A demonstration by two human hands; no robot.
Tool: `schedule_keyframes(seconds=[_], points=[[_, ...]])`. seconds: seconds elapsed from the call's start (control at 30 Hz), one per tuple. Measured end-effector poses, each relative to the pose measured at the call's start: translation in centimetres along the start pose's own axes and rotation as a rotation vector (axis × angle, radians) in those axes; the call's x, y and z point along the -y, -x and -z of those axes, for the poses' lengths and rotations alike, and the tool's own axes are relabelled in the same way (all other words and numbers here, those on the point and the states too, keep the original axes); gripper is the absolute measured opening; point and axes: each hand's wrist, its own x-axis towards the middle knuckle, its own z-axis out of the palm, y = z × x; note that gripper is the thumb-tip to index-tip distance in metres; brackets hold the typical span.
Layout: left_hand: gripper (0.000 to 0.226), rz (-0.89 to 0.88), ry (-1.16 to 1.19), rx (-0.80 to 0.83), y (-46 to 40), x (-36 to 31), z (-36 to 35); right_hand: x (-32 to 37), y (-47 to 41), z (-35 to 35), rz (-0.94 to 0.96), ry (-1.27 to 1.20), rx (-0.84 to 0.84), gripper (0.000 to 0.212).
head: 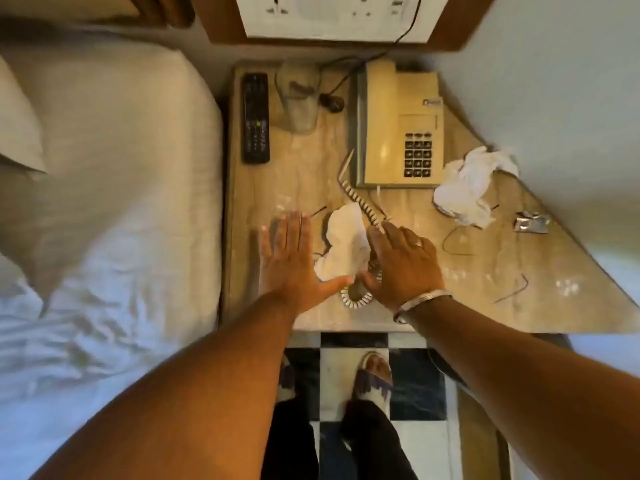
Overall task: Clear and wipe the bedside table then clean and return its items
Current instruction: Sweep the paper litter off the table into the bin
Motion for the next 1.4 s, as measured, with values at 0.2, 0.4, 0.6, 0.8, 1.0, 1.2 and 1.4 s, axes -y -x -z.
schedule_keyframes(seconds=[0.2, 0.4, 0.6, 0.8, 1.0, 1.2, 1.4], points=[[0.142, -0.097, -0.044, -0.066, -0.1, 1.9, -4.3, 2.1, -4.0, -3.1, 0.165, -0.001, -0.088, 0.048], [0.144, -0.141, -0.092, -0.058, -0.3, 2.2, -4.1, 2.5, -4.6, -2.0, 0.138, 0.029, -0.117, 0.027], [0.151, -0.122, -0.091, -0.006, 0.2, -0.1, -3.1, -1.2, 0.7, 0.8, -0.034, -0.114, -0.190, 0.016], [0.149, -0.216, -0.112, -0.039, -0.7, -3.7, -4.0, -9.0, 8.9, -1.2, -0.268, -0.300, -0.369, 0.029], [0.149, -0.227, -0.137, -0.134, -1.2, -3.7, -5.4, -17.4, 18.3, -8.6, -0.690, -0.322, -0.459, 0.038], [0.148, -0.239, -0.151, -0.196, -1.4, -3.6, -5.6, -21.3, 19.8, -15.9, -1.103, -0.276, -0.078, 0.042], [0.143, -0.269, -0.092, -0.248, -2.2, -2.9, -6.6, -23.2, 19.3, -20.6, -1.444, -0.361, 0.262, 0.092]])
